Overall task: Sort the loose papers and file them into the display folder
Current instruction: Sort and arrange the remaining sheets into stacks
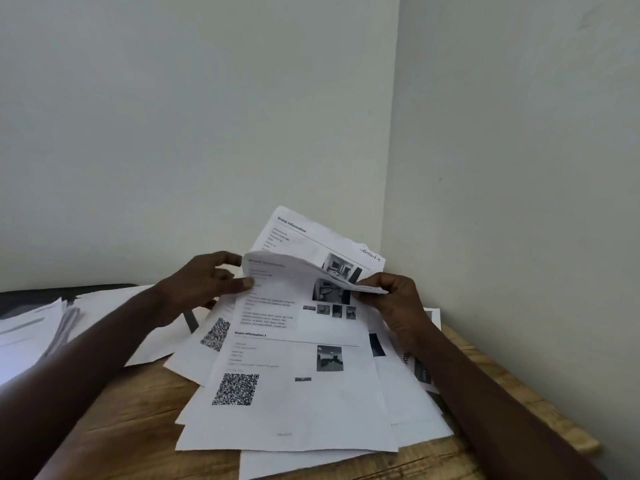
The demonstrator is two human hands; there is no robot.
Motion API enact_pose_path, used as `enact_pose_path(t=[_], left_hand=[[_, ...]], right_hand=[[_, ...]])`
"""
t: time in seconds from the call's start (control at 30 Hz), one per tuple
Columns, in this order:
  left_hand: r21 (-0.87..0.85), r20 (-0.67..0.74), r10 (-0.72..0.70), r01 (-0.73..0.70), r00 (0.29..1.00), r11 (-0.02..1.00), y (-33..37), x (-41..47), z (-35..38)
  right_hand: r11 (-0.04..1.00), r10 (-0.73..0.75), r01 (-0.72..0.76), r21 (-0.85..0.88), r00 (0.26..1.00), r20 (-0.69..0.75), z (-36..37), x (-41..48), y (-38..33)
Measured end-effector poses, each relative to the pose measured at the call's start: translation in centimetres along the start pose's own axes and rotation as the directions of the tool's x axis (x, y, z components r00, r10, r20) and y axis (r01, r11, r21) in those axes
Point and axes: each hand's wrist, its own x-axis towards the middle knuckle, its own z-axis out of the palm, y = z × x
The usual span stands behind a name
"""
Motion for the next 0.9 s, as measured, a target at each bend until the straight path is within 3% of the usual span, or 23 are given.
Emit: enact_pose_path(t=[0.07,0.17,0.43,0.5,0.63,0.83,0.9], left_hand=[[0.113,-0.104,0.103,-0.091,0.989,0.989,0.4,0.2,1.2],[0.407,-0.211,0.317,-0.212,0.925,0.888,0.9,0.0,2.6],[0.524,-0.003,0.620,-0.527,0.785,0.669,0.8,-1.4,3.7],[0.478,0.063,0.645,-0.591,0.761,0.650,0.3,-1.9,4.5],[0.349,0.148,0.606,-0.615,0.781,0.707,0.0,-2.5,5.9],[0.365,0.192,0.633,-0.653,0.750,0.663,0.2,-3.0,6.4],[0.286,0.244,0.575,-0.625,0.781,0.726,0.3,-2.9,6.2]], right_hand=[[1.000,0.010,-0.010,-0.014,1.000,-0.016,-0.1,0.1,0.1],[1.000,0.015,-0.015,-0.024,0.999,-0.030,-0.1,0.1,0.4],[0.996,0.029,-0.035,-0.079,0.997,-0.071,-0.6,-0.4,0.3],[0.997,0.032,-0.036,-0.068,0.997,-0.064,-0.5,-0.8,0.2],[0.997,0.067,-0.070,-0.042,0.996,-0.066,-0.8,-0.8,0.2],[0.994,0.088,-0.089,-0.057,0.996,-0.029,-0.8,-0.9,0.0],[0.995,0.084,-0.084,-0.045,0.996,-0.001,-0.6,-1.1,-0.2]])
